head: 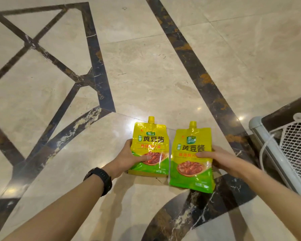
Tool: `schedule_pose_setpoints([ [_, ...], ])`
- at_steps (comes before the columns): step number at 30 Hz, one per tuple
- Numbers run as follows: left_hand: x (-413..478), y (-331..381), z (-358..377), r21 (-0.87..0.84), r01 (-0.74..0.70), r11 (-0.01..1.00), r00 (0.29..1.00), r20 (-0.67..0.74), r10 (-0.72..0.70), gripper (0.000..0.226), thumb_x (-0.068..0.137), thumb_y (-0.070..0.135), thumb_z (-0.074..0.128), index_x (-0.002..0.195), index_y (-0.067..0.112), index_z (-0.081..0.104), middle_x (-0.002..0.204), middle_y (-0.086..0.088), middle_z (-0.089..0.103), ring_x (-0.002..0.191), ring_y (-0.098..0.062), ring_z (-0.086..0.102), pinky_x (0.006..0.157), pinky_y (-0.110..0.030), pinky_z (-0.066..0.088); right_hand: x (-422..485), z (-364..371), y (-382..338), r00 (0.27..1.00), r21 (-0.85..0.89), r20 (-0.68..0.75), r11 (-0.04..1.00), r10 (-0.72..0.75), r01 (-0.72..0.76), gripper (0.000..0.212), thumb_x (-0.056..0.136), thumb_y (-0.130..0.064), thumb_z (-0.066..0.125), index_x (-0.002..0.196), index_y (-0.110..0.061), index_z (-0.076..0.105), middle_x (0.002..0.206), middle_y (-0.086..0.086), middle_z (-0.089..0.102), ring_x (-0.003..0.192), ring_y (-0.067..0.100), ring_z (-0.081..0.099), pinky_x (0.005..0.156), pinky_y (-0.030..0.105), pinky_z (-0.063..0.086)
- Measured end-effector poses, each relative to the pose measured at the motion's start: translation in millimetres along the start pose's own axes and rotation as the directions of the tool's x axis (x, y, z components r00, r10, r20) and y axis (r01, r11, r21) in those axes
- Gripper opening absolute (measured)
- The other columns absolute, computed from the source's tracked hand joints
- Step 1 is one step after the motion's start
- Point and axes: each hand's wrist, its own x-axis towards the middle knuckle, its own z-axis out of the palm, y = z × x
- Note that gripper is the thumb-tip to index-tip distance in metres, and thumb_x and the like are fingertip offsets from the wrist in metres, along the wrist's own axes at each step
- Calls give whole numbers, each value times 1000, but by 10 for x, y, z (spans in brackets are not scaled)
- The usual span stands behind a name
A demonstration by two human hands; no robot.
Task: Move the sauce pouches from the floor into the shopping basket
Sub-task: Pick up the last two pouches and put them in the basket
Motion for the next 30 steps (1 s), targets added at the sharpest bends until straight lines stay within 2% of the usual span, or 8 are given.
schedule_pose_setpoints([
  [2, 14, -2, 1, 3, 3, 1000, 1000, 4, -3, 82, 72, 15, 89, 134, 22, 35, 117, 6, 61, 101, -5, 63, 74, -18, 52, 61, 175, 106, 999, 124, -43, 992, 21, -16, 41, 82, -20, 73, 122, -19, 63, 105, 1, 77, 94, 23, 73, 85, 40, 58],
  [4, 33, -17, -8, 3, 6, 1000, 1000, 4, -6, 84, 71, 17, 89, 136, 21, 36, 119, 4, 62, 103, -8, 64, 78, -22, 53, 75, 265, 168, 998, 262, -59, 965, 15, 1, 44, 80, -17, 75, 123, -18, 62, 109, 6, 75, 97, 26, 73, 84, 40, 59],
  [8, 50, -30, -26, -3, 13, 1000, 1000, 13, -13, 86, 70, 17, 90, 137, 20, 36, 120, 2, 63, 105, -12, 65, 83, -28, 55, 41, 277, 336, 985, 342, -173, 937, -15, 74, 87, 46, -29, 97, 124, -15, 59, 110, 8, 75, 98, 30, 72, 87, 44, 57],
  [9, 50, -26, -29, -3, 14, 1000, 1000, 17, -14, 86, 70, 17, 90, 137, 20, 36, 120, 2, 63, 106, -13, 65, 84, -29, 55, 26, 273, 377, 986, 362, -167, 929, -17, 78, 89, 45, -27, 97, 124, -14, 58, 110, 10, 74, 100, 31, 72, 88, 46, 56],
  [14, 50, -8, -40, -10, 36, 999, 998, 46, -36, 88, 70, 14, 90, 138, 20, 35, 125, -3, 62, 110, -18, 65, 87, -32, 55, -24, 305, 338, 991, 285, -109, 953, -72, 101, 73, 60, -2, 85, 124, -13, 53, 110, 10, 74, 98, 29, 72, 77, 38, 59],
  [21, -14, 24, 18, -33, 72, 997, 997, 35, -70, 88, 67, 10, 92, 133, 23, 36, 124, -5, 61, 105, -21, 67, 80, -32, 57, -1, 405, 485, 998, 479, -56, 878, 35, -4, 62, 72, -2, 76, 129, -13, 55, 113, 16, 73, 98, 36, 71, 76, 46, 61],
  [26, -31, -102, 59, -65, 61, 996, 998, 5, -61, 104, 46, 45, 100, 134, 18, 53, 120, -4, 72, 103, -18, 72, 90, -39, 59, 16, 454, 514, 998, 473, -55, 881, 31, -1, 69, 69, -9, 81, 132, -16, 51, 115, 15, 72, 102, 37, 70, 88, 55, 56],
  [30, -102, -117, 84, -82, 50, 995, 999, 18, -48, 90, 54, 33, 99, 131, 20, 55, 117, -2, 74, 105, -20, 72, 94, -44, 57, 10, 461, 526, 998, 480, -41, 877, 47, -22, 69, 71, -7, 80, 133, -16, 52, 116, 16, 71, 103, 38, 69, 84, 53, 57],
])
